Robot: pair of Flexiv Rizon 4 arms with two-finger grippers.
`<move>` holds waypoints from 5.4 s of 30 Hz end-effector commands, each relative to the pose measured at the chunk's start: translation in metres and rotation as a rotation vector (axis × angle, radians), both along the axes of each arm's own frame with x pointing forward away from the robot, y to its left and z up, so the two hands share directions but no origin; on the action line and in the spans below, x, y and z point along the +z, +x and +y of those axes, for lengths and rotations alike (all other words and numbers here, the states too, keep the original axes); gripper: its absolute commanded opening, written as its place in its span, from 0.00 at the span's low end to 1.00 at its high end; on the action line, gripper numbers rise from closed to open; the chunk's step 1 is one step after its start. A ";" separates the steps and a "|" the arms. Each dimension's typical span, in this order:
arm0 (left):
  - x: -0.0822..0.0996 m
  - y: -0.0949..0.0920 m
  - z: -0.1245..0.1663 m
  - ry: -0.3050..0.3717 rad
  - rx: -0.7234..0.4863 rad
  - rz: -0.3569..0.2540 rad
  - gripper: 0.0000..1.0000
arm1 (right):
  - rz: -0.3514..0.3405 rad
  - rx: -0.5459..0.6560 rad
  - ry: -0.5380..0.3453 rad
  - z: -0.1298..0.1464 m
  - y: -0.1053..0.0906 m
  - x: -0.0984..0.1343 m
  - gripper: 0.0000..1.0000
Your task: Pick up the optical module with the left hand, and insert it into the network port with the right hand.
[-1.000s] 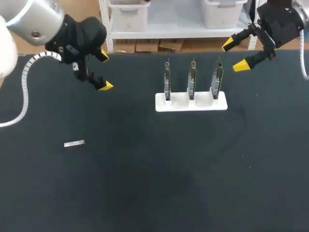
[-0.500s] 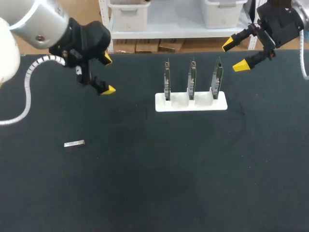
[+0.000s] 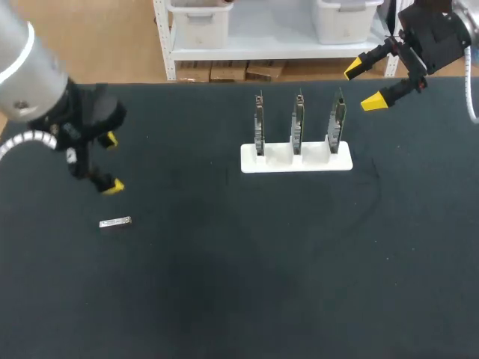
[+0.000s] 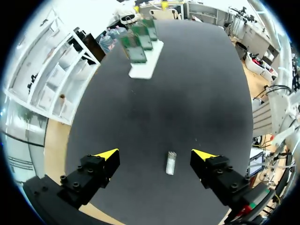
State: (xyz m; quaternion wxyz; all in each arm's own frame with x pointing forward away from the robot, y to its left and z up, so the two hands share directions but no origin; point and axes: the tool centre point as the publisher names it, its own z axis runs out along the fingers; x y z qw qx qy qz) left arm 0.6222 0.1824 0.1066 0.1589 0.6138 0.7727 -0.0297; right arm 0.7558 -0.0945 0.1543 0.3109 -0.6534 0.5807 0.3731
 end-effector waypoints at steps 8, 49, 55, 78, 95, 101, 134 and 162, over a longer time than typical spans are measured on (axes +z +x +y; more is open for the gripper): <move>-0.031 -0.024 0.018 0.048 0.008 0.009 1.00 | -0.003 -0.003 -0.001 0.000 -0.002 0.000 1.00; -0.093 -0.036 0.032 0.184 0.038 0.205 1.00 | -0.003 -0.003 -0.001 0.000 -0.002 0.000 1.00; -0.096 -0.037 0.030 0.184 0.034 0.203 1.00 | -0.003 -0.003 -0.001 0.000 -0.002 0.000 1.00; -0.107 -0.030 0.032 0.195 0.083 0.206 1.00 | -0.003 -0.003 -0.001 0.000 -0.002 0.000 1.00; -0.111 -0.030 0.025 0.243 0.059 0.180 1.00 | -0.003 -0.003 -0.001 0.000 -0.002 0.000 1.00; -0.114 -0.030 0.030 0.255 0.088 0.201 1.00 | -0.003 -0.003 -0.001 0.000 -0.002 0.000 1.00; -0.123 -0.032 0.029 0.263 0.133 0.190 1.00 | -0.003 -0.003 -0.001 0.000 -0.002 0.000 1.00; -0.123 -0.029 0.031 0.261 0.161 0.189 0.00 | -0.003 -0.003 -0.001 0.000 -0.002 0.000 1.00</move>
